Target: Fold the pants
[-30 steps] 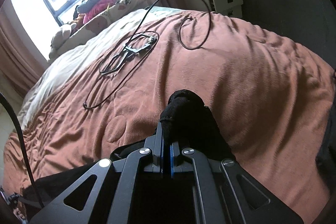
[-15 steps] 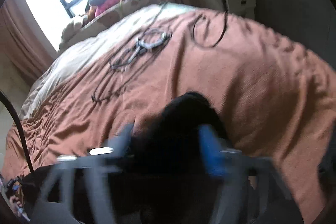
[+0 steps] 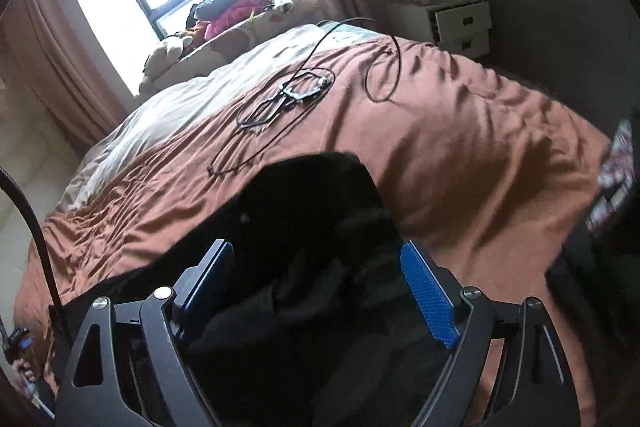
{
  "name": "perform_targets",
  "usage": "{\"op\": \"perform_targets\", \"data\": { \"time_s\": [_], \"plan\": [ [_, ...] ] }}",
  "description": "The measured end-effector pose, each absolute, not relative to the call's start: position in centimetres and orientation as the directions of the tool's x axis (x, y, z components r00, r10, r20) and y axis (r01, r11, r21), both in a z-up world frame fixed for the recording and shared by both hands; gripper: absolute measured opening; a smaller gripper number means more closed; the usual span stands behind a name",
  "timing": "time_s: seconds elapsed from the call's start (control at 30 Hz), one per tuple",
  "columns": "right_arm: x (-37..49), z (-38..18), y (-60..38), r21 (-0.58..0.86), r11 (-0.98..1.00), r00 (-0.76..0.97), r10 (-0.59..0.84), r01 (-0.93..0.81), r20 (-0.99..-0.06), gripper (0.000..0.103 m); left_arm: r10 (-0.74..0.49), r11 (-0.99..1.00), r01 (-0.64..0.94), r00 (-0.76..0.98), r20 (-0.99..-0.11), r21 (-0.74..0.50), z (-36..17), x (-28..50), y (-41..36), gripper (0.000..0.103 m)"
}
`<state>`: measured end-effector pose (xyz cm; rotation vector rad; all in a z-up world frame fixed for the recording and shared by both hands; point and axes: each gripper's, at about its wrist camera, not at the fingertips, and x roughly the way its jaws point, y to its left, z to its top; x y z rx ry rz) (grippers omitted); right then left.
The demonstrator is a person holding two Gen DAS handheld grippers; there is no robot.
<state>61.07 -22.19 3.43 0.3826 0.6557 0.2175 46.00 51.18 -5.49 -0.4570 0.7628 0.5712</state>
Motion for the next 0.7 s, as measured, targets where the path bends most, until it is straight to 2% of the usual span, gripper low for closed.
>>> {"op": "perform_targets", "data": {
  "time_s": [0.13, 0.2, 0.27, 0.33, 0.7],
  "plan": [
    [58.0, 3.7, -23.2, 0.424, 0.902, 0.768, 0.331, -0.086, -0.548, 0.085, 0.296, 0.763, -0.618, 0.596, -0.746, -0.191, -5.2, 43.3, 50.1, 0.085],
    [56.4, 3.7, -23.8, 0.435, 0.896, 0.766, 0.342, -0.091, -0.545, 0.085, 0.278, 0.761, -0.613, 0.603, -0.748, -0.21, -5.3, 42.1, 49.7, 0.077],
    [55.2, 3.7, -24.4, 0.443, 0.892, 0.764, 0.348, -0.091, -0.544, 0.085, 0.264, 0.759, -0.613, 0.598, -0.757, -0.22, -5.6, 40.9, 49.4, 0.061],
    [54.0, 3.7, -24.9, 0.454, 0.887, 0.762, 0.355, -0.091, -0.541, 0.085, 0.256, 0.755, -0.618, 0.587, -0.768, -0.22, -6.0, 40.0, 49.1, 0.057],
    [49.2, 1.1, -26.5, 0.492, 0.866, 0.723, 0.394, -0.085, -0.568, 0.085, 0.168, 0.677, -0.651, 0.591, -0.789, -0.344, -11.3, 36.7, 49.7, 0.056]
  ]
}}
